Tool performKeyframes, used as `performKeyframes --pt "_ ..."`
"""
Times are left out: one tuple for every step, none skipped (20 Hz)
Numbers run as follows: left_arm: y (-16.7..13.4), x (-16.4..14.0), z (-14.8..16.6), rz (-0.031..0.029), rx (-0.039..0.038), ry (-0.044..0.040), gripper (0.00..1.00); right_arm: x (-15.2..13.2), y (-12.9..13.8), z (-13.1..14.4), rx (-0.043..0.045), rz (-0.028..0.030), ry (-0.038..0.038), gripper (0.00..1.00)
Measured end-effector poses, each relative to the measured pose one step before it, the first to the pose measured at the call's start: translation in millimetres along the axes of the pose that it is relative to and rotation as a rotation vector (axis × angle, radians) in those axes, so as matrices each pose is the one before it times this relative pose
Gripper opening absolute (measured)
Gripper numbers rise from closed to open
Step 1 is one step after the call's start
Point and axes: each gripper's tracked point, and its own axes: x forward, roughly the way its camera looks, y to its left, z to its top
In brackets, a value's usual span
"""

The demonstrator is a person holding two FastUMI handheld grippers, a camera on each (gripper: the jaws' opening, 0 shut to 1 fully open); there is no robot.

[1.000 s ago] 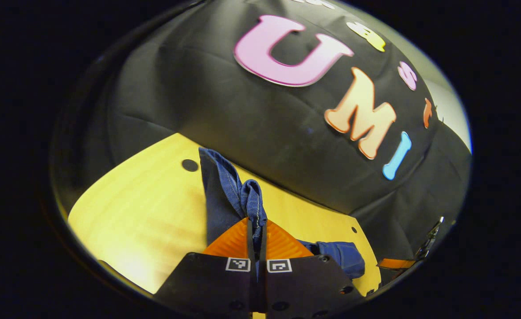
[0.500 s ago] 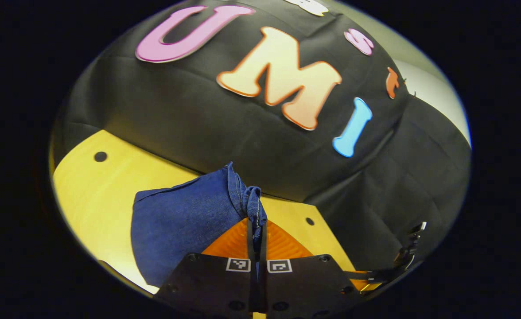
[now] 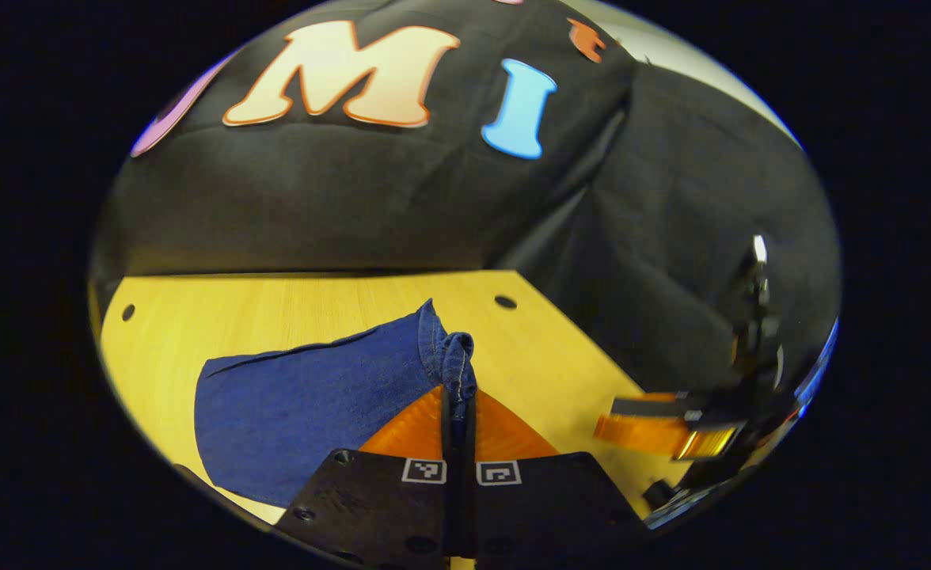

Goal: Grasp the waist and the cuffs of the jeans and fold them to make the two legs overlap; first hold the waist and fold one-third of the jeans toward the cuffs, then hold the cuffs and fold the remaining one-third in the same direction to finish folding.

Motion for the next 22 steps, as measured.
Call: performKeyframes --pt "-3.00 -0.13 -12.20 0.03248 0.02801 0.01986 0.00 -0.63 0.54 -0.86 -0.00455 0.00167 0.00189 0.94" --pt "-2.90 0.34 -12.23 0.02874 0.01160 0.01848 0.00 -0.02 0.77 -0.72 -0.00728 0.00101 0.00142 0.94" --pt "0.66 0.54 -8.53 0.02528 0.00078 0.01436 0.01 -0.47 1.85 -1.28 -0.00893 0.00224 0.00276 0.94" --pt "-0.13 -1.47 -4.47 0.01359 -0.00995 0.00455 0.02 -1.51 1.82 -1.15 -0.00700 0.00465 0.00161 0.94" --pt "-2.18 -2.54 -3.87 -0.00195 -0.01344 0.00297 0.04 -1.50 1.83 0.14 -0.00655 0.00152 -0.00102 0.94" --pt "-6.31 -9.91 -3.63 -0.02537 -0.02356 0.00338 0.00 -2.82 2.95 -0.64 -0.00500 -0.00061 -0.00250 0.94" --pt "-6.97 -6.29 -1.95 -0.03277 -0.03042 -0.00460 0.17 -3.10 4.71 0.55 -0.00116 -0.00089 -0.00532 0.94" --pt "-0.31 -17.06 2.94 -0.01541 -0.02104 -0.01499 0.34 -2.96 6.53 1.00 0.00059 0.00208 -0.00925 0.94" --pt "5.39 -14.76 6.31 0.01017 -0.01277 -0.02079 0.52 -3.40 7.84 1.04 0.00028 0.00442 -0.00952 0.94" --pt "11.03 -11.24 6.70 0.02222 -0.00869 -0.02318 0.69 -3.66 11.87 1.00 0.00235 0.00741 -0.01264 0.94" --pt "13.71 -13.92 7.85 0.02946 -0.00678 -0.02994 0.86 -2.04 14.40 1.50 0.00117 0.01357 -0.01385 0.94" --pt "15.58 -13.47 6.08 0.03063 -0.00586 -0.02638 0.87 -1.76 13.43 0.52 -0.00038 0.00916 -0.01327 0.95" --pt "16.84 -13.80 5.70 0.02988 -0.00655 -0.01521 0.88 -1.54 12.43 -0.59 -0.00128 0.00935 -0.00730 0.96" --pt "16.06 -9.51 3.38 0.02992 -0.00752 -0.01315 0.88 -2.44 16.15 -1.44 -0.00213 0.01079 -0.01036 0.98" --pt "16.21 -8.75 6.07 0.02913 -0.00729 -0.02024 0.90 -1.74 13.71 -0.45 -0.00614 0.01144 -0.01044 0.98" --pt "16.55 -8.35 3.01 0.02893 -0.00871 -0.01854 0.91 0.53 11.75 -2.07 -0.00942 0.00195 -0.00649 0.99" --pt "15.93 -7.49 2.15 0.02617 -0.00618 -0.01219 0.92 -0.96 9.99 -3.65 -0.01036 0.00119 0.00134 0.98" --pt "12.94 -3.86 -2.07 0.02486 0.00007 -0.00313 0.93 -1.18 8.73 -2.21 -0.00782 0.00388 0.00132 0.99" --pt "13.00 -2.94 -0.41 0.01889 0.00680 -0.00091 0.93 -2.27 6.93 -1.51 -0.00618 0.00286 -0.00107 0.98" --pt "12.40 -2.81 -3.05 0.01918 0.00875 0.00453 0.93 -1.55 3.96 -0.13 -0.00438 -0.00378 -0.00213 0.98" --pt "8.59 -1.74 -3.64 0.01213 0.00283 0.01230 0.93 -2.11 2.07 -1.52 -0.00139 -0.01011 0.00078 0.99" --pt "5.32 -0.39 -2.32 0.00623 -0.00624 0.00297 0.93 -1.61 2.23 0.40 0.00242 -0.00674 -0.00168 0.99"
